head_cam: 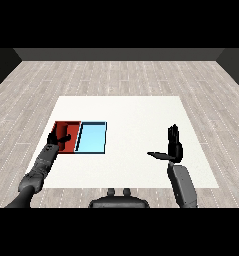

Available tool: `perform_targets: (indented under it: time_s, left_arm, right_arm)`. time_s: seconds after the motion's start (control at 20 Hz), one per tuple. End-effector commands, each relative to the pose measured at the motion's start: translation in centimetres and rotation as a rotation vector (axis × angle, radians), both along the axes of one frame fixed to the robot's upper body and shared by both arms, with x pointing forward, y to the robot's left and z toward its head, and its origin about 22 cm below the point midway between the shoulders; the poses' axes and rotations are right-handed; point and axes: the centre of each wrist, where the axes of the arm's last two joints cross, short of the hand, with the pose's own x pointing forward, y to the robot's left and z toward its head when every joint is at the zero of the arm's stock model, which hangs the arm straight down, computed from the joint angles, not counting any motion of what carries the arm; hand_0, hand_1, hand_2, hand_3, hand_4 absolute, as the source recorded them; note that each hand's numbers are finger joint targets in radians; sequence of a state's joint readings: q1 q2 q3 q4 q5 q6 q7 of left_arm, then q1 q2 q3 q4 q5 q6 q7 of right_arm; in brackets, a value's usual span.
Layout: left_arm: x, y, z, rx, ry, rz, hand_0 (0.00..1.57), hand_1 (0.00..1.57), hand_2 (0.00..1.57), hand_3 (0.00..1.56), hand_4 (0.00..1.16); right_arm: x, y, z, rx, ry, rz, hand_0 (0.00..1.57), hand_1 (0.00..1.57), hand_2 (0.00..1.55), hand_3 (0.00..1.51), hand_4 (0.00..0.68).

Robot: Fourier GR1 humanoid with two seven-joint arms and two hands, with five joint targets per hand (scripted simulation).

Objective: Pick the red can and put it in the red box

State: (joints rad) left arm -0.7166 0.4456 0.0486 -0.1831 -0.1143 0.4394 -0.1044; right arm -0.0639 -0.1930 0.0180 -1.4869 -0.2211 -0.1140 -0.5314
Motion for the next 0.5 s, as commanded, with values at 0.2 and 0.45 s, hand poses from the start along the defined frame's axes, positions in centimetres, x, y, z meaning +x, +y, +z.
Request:
perform_targets:
  time_s: [0.2,0.45]
  left_arm:
    - [-1.6,1.9,-1.0,0.048,0.214,-0.114,0.0,0.0,0.0,0.0,0.64]
    - [-0.4,1.3,0.1,0.071,0.299,-0.096,0.0,0.0,0.0,0.0,0.0]
  right_arm:
    - [0.5,0.2,1.5,0.008,-0.052,0.025,0.0,0.0,0.0,0.0,0.0]
    - [-1.0,-2.1,-0.3,0.018,-0.049,0.037,0.0,0.0,0.0,0.0,0.0]
